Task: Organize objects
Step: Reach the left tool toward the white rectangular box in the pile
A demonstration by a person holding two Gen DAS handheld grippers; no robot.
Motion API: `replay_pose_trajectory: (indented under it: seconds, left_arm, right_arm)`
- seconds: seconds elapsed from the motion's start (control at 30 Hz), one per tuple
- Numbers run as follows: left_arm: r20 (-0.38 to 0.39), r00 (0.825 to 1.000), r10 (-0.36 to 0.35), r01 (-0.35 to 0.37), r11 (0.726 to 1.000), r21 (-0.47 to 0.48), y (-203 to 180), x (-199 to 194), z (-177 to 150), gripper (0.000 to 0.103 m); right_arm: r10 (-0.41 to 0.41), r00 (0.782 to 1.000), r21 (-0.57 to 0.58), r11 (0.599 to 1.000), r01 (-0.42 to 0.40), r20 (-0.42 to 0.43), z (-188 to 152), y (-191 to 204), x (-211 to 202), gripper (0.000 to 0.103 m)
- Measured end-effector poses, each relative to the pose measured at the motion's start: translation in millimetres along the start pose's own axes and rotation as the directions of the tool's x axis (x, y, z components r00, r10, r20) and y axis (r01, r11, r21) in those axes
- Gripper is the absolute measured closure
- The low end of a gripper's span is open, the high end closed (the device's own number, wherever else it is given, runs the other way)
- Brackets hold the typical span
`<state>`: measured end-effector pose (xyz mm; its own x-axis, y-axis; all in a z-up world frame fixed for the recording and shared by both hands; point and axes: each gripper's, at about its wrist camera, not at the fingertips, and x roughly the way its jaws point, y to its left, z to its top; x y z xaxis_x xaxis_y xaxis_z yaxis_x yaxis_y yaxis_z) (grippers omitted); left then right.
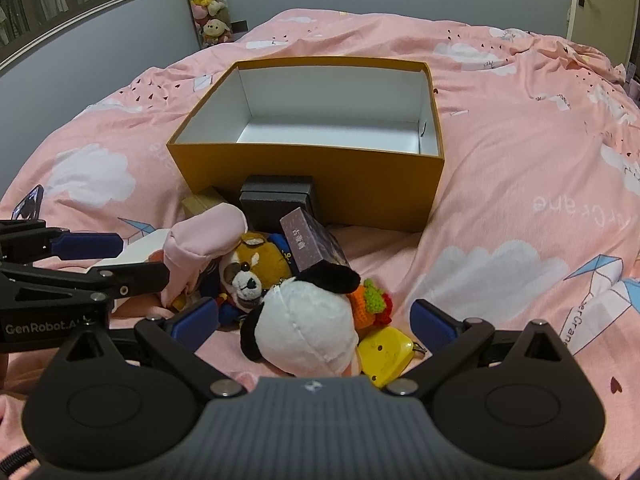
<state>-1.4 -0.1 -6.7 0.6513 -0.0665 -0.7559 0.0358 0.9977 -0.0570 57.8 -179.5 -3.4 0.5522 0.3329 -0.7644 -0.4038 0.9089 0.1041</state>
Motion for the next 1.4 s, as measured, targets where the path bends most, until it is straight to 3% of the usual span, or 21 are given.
replay_pose_trajectory:
  seconds: [0.43,0.63,0.83,0.87,1.0,1.13,1.3,1.4]
  left_arm:
    - [-0.046,0.999,-0.027,0.027,1.000,0.004,3.0,1.7,2.2,0.035]
    - [-0.075,0.995,-0.070,0.069,0.998,-0.016,19.4,1.7,10.3,0.035]
    - [-0.117,0.993,-0.016,0.006,0.996,-0.088,51.1,8.4,23.0,0.033]
    - [-0.138,0.990,-0.022,0.007,0.994,-0.108,57.5,11.8,24.7,0.033]
    - [-0.220,0.973,-0.070,0.022,0.976,-0.215,82.2,29.0,32.7,0.030]
    - [-0.292,0.953,-0.079,0.004,0.969,-0.249,95.6,48.0,43.1,0.025]
    - [-0.412,0.906,-0.100,-0.014,0.964,-0.264,102.4,77.5,48.3,0.025]
    - [-0.470,0.880,-0.071,-0.054,0.968,-0.246,103.1,90.9,51.2,0.025]
  right_arm:
    - [0.028,0.999,0.009,1.000,-0.028,-0.020,1.4,-1.1,4.5,0.002]
    - [0.075,0.995,-0.008,0.997,-0.075,-0.065,7.8,1.1,13.5,0.020]
    - [0.136,0.985,-0.054,0.988,-0.142,-0.111,23.2,10.3,28.5,0.027]
    - [0.145,0.983,-0.066,0.986,-0.154,-0.116,26.8,13.2,31.2,0.032]
    - [0.165,0.978,-0.122,0.976,-0.181,-0.131,43.4,24.5,43.0,0.036]
    - [0.184,0.974,-0.170,0.964,-0.205,-0.132,68.5,34.5,56.1,0.040]
    - [0.205,0.967,-0.271,0.932,-0.239,-0.148,96.7,50.4,75.3,0.046]
    - [0.214,0.960,-0.320,0.910,-0.263,-0.181,104.3,57.8,88.4,0.046]
